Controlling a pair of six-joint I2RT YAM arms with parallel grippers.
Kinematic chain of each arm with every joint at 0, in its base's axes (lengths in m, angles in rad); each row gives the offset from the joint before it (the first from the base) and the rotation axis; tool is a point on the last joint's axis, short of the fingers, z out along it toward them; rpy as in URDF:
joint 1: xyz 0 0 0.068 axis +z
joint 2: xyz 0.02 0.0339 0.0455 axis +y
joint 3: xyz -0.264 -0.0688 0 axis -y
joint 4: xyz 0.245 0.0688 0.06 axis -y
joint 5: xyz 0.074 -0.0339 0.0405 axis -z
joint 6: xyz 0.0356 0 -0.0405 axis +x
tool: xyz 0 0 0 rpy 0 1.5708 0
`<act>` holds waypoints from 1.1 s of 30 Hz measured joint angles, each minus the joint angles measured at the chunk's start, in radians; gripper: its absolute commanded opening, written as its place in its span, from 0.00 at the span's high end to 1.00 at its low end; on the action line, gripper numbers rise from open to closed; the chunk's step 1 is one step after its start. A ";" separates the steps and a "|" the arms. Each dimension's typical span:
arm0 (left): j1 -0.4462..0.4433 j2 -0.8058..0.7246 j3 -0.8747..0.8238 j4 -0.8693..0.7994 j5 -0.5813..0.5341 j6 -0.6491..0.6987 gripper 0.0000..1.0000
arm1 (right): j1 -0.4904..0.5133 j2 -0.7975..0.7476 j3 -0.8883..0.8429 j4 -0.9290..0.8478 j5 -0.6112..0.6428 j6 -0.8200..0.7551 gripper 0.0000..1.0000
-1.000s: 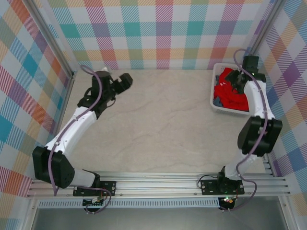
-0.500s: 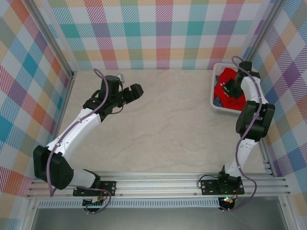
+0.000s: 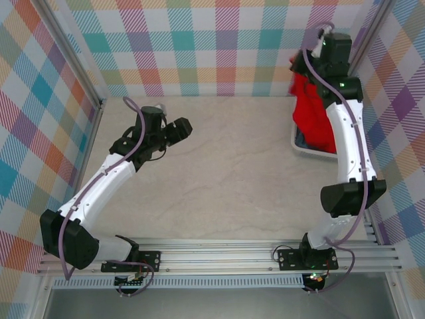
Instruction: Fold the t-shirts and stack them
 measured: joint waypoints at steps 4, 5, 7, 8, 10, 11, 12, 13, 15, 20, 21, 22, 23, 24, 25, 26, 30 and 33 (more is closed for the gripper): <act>-0.001 -0.010 0.034 -0.080 -0.122 0.000 0.19 | 0.156 0.014 0.171 0.024 -0.109 -0.007 1.00; -0.001 -0.021 0.039 -0.098 -0.159 -0.001 0.19 | 0.190 0.020 0.195 0.031 -0.137 -0.006 1.00; -0.001 -0.058 0.039 -0.135 -0.232 -0.004 0.18 | 0.256 0.032 0.209 0.042 -0.191 -0.003 1.00; -0.001 -0.082 0.039 -0.153 -0.270 -0.008 0.18 | 0.285 0.034 0.192 0.046 -0.212 -0.002 1.00; -0.001 -0.129 0.039 -0.178 -0.327 -0.012 0.18 | 0.341 0.033 0.105 0.062 -0.254 0.006 1.00; -0.001 -0.152 0.039 -0.189 -0.351 -0.015 0.17 | 0.367 0.032 0.035 0.071 -0.278 0.018 1.00; -0.001 -0.173 0.039 -0.199 -0.370 -0.017 0.17 | 0.389 0.031 -0.033 0.083 -0.296 0.027 1.00; -0.001 -0.190 0.039 -0.209 -0.386 -0.020 0.17 | 0.415 0.035 -0.121 0.092 -0.315 0.042 1.00; -0.001 -0.211 0.038 -0.235 -0.406 -0.029 0.18 | 0.458 0.054 -0.276 0.116 -0.347 0.072 1.00; -0.001 -0.225 -0.020 -0.294 -0.401 -0.076 0.20 | 0.585 0.229 -0.498 0.108 -0.471 0.145 0.87; -0.001 -0.224 -0.035 -0.305 -0.392 -0.084 0.21 | 0.603 0.267 -0.499 0.098 -0.498 0.159 0.79; -0.001 -0.224 -0.057 -0.314 -0.372 -0.096 0.22 | 0.621 0.302 -0.499 0.094 -0.529 0.171 0.70; -0.002 -0.222 -0.076 -0.322 -0.348 -0.103 0.23 | 0.639 0.323 -0.500 0.090 -0.556 0.183 0.62; -0.002 -0.220 -0.093 -0.326 -0.319 -0.112 0.25 | 0.649 0.328 -0.508 0.089 -0.571 0.192 0.52; -0.003 -0.219 -0.114 -0.324 -0.280 -0.125 0.28 | 0.656 0.325 -0.518 0.082 -0.576 0.196 0.45; -0.003 -0.218 -0.140 -0.320 -0.233 -0.134 0.29 | 0.655 0.309 -0.532 0.078 -0.571 0.203 0.40; -0.019 -0.205 -0.243 -0.289 -0.055 -0.159 0.37 | 0.569 0.158 -0.639 0.074 -0.500 0.212 0.40; -0.068 -0.164 -0.306 -0.290 0.046 -0.152 0.36 | 0.423 0.005 -0.715 0.068 -0.416 0.212 0.44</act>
